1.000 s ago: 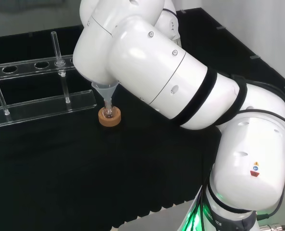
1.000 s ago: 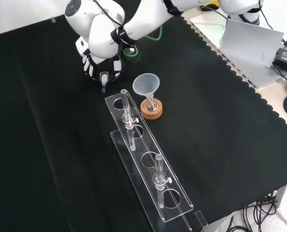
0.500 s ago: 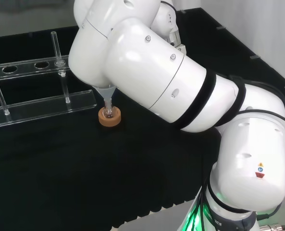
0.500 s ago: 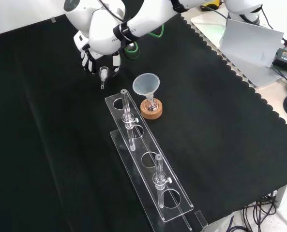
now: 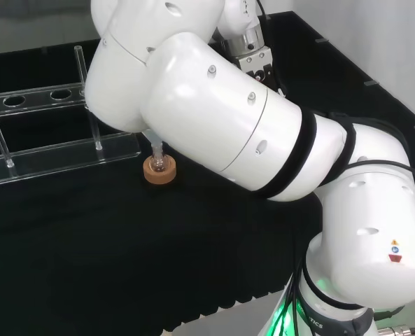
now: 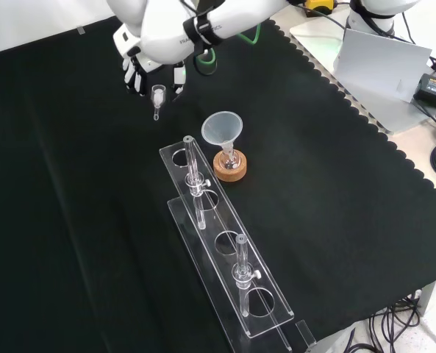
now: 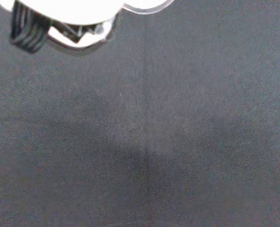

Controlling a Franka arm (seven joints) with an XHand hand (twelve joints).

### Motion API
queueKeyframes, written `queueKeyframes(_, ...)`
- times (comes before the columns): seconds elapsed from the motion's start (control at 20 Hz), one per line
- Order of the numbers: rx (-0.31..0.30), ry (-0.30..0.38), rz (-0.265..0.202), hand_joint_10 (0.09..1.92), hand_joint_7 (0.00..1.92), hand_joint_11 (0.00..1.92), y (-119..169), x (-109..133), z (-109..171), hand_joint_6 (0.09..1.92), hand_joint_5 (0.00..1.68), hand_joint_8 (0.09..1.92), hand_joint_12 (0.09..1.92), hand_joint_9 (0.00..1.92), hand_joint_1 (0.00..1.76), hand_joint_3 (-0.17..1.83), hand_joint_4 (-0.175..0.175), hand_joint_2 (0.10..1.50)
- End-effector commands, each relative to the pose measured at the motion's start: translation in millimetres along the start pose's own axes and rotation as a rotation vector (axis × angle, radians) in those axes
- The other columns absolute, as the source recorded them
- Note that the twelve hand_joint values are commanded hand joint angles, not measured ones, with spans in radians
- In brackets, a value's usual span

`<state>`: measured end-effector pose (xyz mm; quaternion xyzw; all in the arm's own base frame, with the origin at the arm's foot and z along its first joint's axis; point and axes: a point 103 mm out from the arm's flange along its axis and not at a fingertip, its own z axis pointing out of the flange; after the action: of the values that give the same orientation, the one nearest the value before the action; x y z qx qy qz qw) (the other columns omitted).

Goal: Pick up the weighing funnel.

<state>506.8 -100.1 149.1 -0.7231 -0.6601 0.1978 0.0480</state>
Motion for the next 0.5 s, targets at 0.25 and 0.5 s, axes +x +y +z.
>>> queueKeyframes(0.25, -0.023, -0.009, -0.003, 0.43, 0.57, 0.67, -52.3, 2.9, -52.6, 0.65, 1.29, 0.65, 1.15, 0.9, 1.13, 0.66, 0.175, 0.65)
queueKeyframes(0.5, -0.036, -0.013, -0.005, 0.43, 0.56, 0.67, -70.9, 4.6, -69.1, 0.65, 1.29, 0.65, 1.14, 0.9, 1.13, 0.65, 0.175, 0.65)
